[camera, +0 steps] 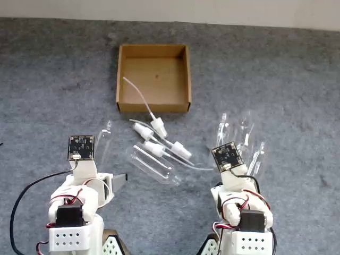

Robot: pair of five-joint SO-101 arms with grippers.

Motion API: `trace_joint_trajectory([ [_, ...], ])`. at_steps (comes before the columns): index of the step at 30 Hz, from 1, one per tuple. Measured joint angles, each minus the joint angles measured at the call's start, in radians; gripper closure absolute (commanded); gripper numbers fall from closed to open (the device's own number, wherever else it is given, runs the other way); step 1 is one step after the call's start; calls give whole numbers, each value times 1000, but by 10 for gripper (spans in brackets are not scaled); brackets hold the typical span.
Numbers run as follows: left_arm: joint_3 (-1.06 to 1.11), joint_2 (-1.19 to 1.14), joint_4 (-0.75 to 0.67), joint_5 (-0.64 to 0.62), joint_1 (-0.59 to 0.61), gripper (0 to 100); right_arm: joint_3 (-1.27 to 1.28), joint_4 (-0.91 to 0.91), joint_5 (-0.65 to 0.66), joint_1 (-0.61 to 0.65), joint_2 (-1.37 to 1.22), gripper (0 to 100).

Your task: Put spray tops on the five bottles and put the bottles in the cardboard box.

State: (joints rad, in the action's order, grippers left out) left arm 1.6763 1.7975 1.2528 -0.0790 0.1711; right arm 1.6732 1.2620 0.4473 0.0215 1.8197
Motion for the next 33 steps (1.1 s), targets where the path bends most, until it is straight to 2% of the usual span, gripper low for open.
trace_joint_trajectory([
  [3,0,0,0,0,-6,832,0,0,0,0,0,982],
  [8,0,0,0,0,-106,832,0,0,0,0,0,982],
  [10,0,0,-5,9,-110,832,0,0,0,0,0,982],
  [12,0,0,-35,84,-71,832,0,0,0,0,0,982],
  [17,0,0,-160,388,147,832,0,0,0,0,0,982],
  [21,0,0,-239,453,264,832,0,-52,0,14,0,982],
  [27,-74,0,-247,505,295,832,0,-103,23,-3,0,981],
  [30,-164,-11,-195,546,295,832,-3,-103,12,-12,0,979],
  [33,-276,-112,-109,585,278,832,-72,-78,8,-15,2,929],
])
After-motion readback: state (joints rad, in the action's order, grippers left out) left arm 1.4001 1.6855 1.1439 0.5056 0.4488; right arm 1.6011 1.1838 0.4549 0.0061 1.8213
